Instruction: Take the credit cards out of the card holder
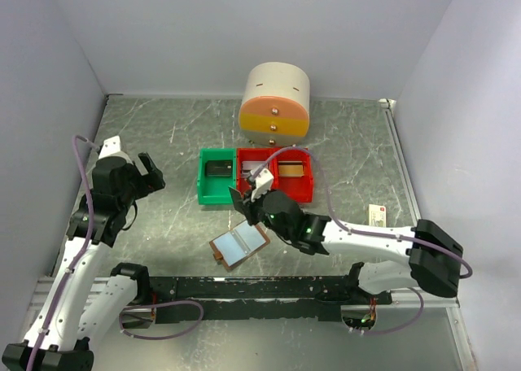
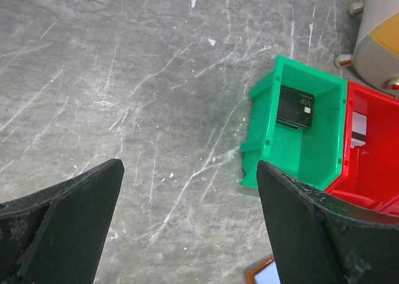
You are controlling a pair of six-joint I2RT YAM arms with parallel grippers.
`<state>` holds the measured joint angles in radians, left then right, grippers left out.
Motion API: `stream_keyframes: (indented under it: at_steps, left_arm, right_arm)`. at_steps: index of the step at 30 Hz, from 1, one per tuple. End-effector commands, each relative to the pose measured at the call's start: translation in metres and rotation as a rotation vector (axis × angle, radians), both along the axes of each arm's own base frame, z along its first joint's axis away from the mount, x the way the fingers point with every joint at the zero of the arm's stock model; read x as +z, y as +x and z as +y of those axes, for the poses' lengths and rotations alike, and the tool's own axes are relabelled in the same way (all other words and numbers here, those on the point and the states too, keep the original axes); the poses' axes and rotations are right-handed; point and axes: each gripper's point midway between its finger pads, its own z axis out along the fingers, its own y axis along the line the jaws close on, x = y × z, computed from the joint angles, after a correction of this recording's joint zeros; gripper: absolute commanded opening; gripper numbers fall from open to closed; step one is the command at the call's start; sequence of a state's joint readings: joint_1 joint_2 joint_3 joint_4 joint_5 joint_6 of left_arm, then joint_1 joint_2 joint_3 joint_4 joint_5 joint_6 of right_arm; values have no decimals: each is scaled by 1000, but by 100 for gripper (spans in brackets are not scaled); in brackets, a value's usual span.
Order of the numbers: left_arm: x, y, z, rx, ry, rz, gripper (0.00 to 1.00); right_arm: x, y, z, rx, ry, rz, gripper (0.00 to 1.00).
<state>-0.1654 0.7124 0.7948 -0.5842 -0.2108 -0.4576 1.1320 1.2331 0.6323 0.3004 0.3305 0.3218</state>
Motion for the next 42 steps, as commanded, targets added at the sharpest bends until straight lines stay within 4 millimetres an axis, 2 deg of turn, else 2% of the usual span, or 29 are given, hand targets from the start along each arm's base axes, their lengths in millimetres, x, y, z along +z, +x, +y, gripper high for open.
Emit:
stream_keyframes:
  at_steps: [1, 8, 15, 20, 25, 33, 38, 42]
  left_arm:
    - [-3, -6, 10, 54, 8, 18, 100]
    - [1, -9, 17, 99, 13, 4, 100]
    - [8, -14, 22, 132, 4, -27, 100]
    - [7, -14, 21, 128, 2, -22, 100]
    - [10, -15, 20, 122, -2, -31, 100]
    - [12, -16, 22, 127, -2, -43, 100]
    - [12, -16, 20, 117, -5, -47, 100]
    - [11, -15, 18, 107, -5, -42, 100]
  right_arm:
    - [23, 18, 16, -16, -46, -79, 0]
    - [29, 40, 33, -39, -154, -112, 0]
    - [29, 64, 56, 21, -241, -110, 0]
    - [20, 80, 68, 46, -331, -112, 0]
    - [3, 104, 74, 12, -449, -131, 0]
    - [-21, 154, 75, -32, -672, -201, 0]
    - [-44, 174, 77, 7, -781, -236, 0]
    - [-49, 185, 80, 39, -803, -265, 0]
